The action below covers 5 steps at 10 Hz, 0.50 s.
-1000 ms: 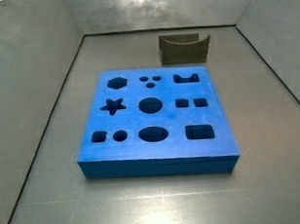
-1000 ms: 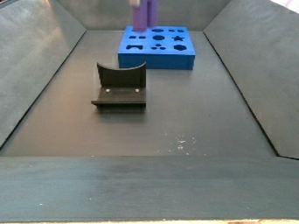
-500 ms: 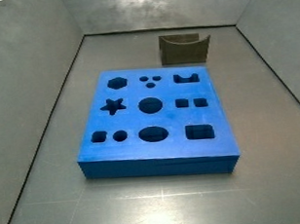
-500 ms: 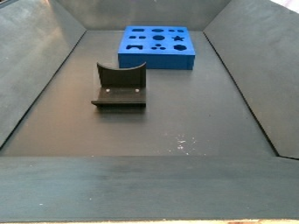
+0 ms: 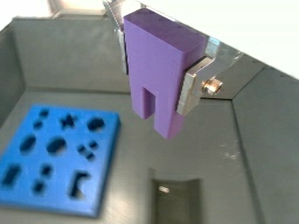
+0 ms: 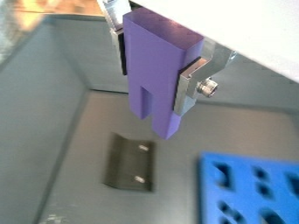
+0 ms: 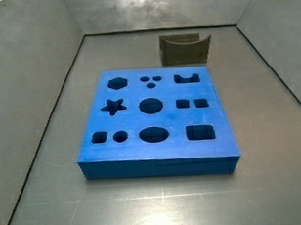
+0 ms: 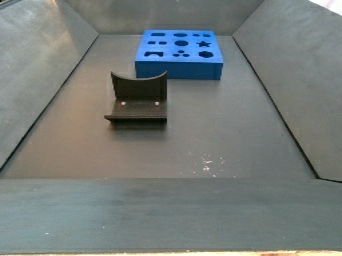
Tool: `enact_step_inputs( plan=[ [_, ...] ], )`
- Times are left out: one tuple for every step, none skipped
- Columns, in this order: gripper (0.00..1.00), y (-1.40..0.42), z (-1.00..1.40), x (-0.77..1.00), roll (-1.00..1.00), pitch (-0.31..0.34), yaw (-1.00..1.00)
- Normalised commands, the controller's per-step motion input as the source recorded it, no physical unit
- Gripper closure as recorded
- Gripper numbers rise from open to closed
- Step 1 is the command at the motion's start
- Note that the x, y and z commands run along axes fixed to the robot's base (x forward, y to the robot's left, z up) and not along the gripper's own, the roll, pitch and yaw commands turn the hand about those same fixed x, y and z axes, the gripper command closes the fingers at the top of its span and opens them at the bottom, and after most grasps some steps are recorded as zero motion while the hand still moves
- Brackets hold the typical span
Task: Pick up the double-square object. Move up. Move to above the board. Insert the double-square object.
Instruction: Move to above the board.
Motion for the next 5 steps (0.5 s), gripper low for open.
enact_step_inputs(
  plan=[
    [1.0,-1.0,-0.01,-0.34,0.03,0.061,-1.0],
    [1.0,-1.0,-0.01,-0.35,0.02,0.059,-1.0],
    [1.0,-1.0,-0.01,-0.34,0.02,0.059,-1.0],
    [1.0,-1.0,-0.01,-0.34,0.02,0.059,-1.0],
    [1.0,-1.0,0.0,-0.35,0.01,0.062,-1.0]
  ],
)
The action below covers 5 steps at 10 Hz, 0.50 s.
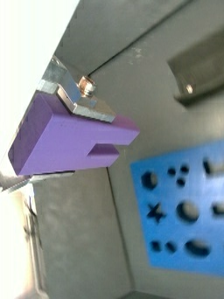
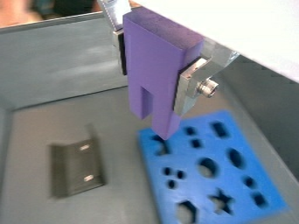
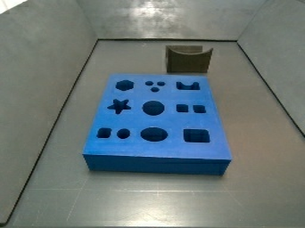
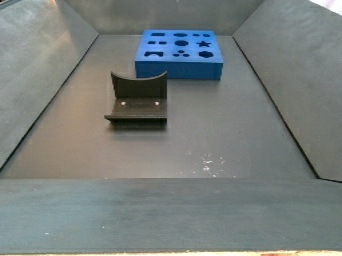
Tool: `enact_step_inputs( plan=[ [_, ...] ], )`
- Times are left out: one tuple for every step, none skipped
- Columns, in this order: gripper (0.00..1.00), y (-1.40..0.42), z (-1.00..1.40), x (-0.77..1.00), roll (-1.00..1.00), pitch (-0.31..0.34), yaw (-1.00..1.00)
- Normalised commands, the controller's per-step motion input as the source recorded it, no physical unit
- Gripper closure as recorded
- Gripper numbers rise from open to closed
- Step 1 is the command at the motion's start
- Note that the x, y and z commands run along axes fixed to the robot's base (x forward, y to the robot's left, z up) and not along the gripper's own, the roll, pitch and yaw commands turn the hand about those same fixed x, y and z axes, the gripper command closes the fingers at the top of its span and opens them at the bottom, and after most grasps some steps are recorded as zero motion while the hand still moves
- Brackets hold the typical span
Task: Pick up the double-square object. Move up. Move to above the board. Insert the double-square object.
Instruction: Move to above the board.
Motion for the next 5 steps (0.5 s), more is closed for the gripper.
enact_step_inputs(
  plan=[
    [1.0,-1.0,0.0,-0.36,0.01,0.063,-1.0],
    [1.0,-1.0,0.01,-0.37,-0.01,0.07,-1.0],
    [1.0,-1.0,0.02,-0.38,-0.02,0.075,-1.0],
    [1.0,-0.64,0.03,-0.26,-0.03,0.08,-1.0],
    [1.0,-0.45,0.02,-0.19,-0.05,0.086,-0.97]
  ],
)
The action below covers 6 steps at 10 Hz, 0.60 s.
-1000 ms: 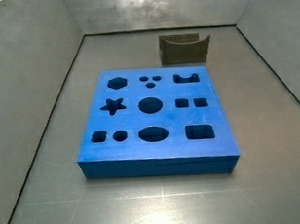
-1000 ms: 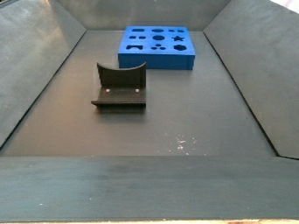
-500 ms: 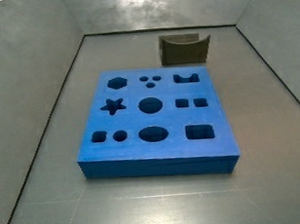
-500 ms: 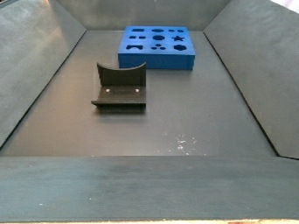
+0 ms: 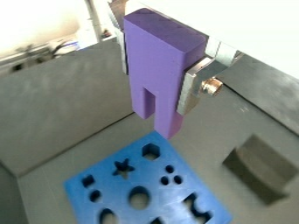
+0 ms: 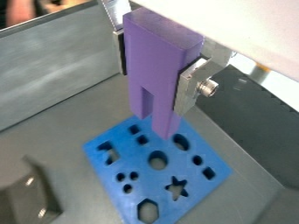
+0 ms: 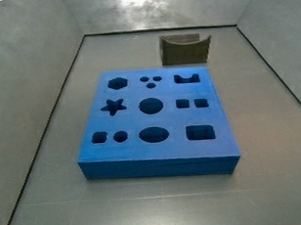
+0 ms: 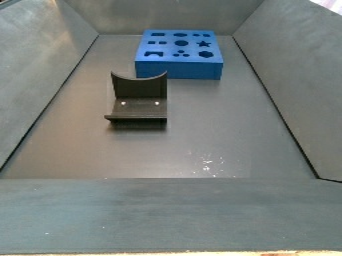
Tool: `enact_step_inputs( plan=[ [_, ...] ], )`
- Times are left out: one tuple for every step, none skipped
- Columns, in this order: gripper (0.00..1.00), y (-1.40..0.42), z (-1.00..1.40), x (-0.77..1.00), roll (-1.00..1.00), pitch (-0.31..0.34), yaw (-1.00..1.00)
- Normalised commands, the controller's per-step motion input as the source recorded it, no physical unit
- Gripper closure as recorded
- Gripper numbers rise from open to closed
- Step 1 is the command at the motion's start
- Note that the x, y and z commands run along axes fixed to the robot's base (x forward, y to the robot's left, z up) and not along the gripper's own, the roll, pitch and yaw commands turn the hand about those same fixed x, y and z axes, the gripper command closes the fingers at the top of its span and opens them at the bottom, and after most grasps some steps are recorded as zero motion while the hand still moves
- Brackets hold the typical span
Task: Pick up the double-square object. Move up. Move to above the board. Insert the double-square object.
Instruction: Move to above the board, then insert the double-square object.
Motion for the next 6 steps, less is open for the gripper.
enact_step_inputs(
  plan=[
    [1.0,-0.2,0.02,-0.09,-0.06,0.077,-0.61],
    [1.0,-0.13,0.03,-0.06,-0.06,0.071,-0.38],
    [1.0,0.0,0.0,0.0,0.01,0.0,0.0],
    [1.0,0.0,0.0,0.02,0.0,0.0,0.0],
    [1.0,-0.01,-0.02,0.19,0.12,0.0,0.0],
    [1.0,-0.05,-0.24,0.37,0.0,0.0,0.01]
  ],
)
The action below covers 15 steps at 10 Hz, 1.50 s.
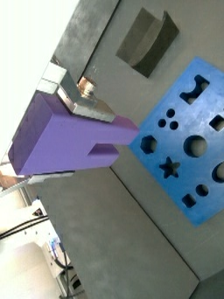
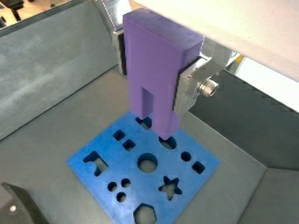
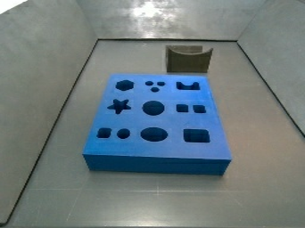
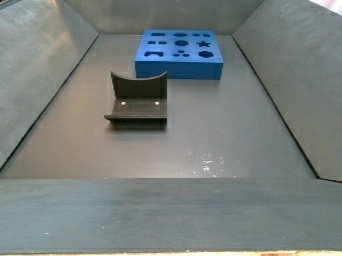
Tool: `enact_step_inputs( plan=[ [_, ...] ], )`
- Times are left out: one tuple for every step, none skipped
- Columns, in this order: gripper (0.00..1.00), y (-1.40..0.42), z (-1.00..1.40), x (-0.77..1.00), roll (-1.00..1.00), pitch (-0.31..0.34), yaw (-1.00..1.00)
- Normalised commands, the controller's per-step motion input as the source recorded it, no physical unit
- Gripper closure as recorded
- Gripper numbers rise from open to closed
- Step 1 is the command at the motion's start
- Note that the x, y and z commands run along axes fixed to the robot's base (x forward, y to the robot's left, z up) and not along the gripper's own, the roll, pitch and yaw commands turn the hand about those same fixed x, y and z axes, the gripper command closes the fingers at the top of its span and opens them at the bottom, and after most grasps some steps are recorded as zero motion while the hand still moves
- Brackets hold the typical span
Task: Pick up the double-square object. Move up. Move to above the board. Insert the double-square object.
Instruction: Insert the double-square object.
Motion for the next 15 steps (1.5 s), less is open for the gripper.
enact_step_inputs(
  plan=[
    [1.0,-0.04,-0.35,0.43,0.0,-0.069,0.0],
    [1.0,-0.07,-0.39,0.49,-0.01,-0.091,0.0],
    [1.0,-0.07,-0.44,0.52,0.0,-0.08,0.0],
    [1.0,-0.09,-0.47,0.51,0.0,-0.094,0.0],
    [1.0,-0.09,-0.52,0.51,0.0,-0.089,0.01],
    [1.0,-0.08,-0.55,0.51,0.0,-0.083,0.03],
    [1.0,-0.06,-0.58,0.51,0.02,-0.071,0.04],
    [1.0,-0.05,-0.59,0.51,0.05,-0.071,0.05],
    [1.0,-0.03,-0.57,0.53,0.1,-0.063,0.07],
    [1.0,-0.04,-0.6,0.53,0.13,-0.051,0.08],
    [1.0,-0.05,-0.63,0.51,0.15,-0.04,0.09],
    [1.0,-0.04,-0.67,0.45,0.11,-0.054,0.09],
    [1.0,-0.07,-0.68,0.26,0.0,-0.2,0.03],
    [1.0,-0.07,-0.68,0.26,0.0,-0.206,0.03],
    [1.0,-0.07,-0.67,0.3,0.01,-0.186,0.03]
  ],
)
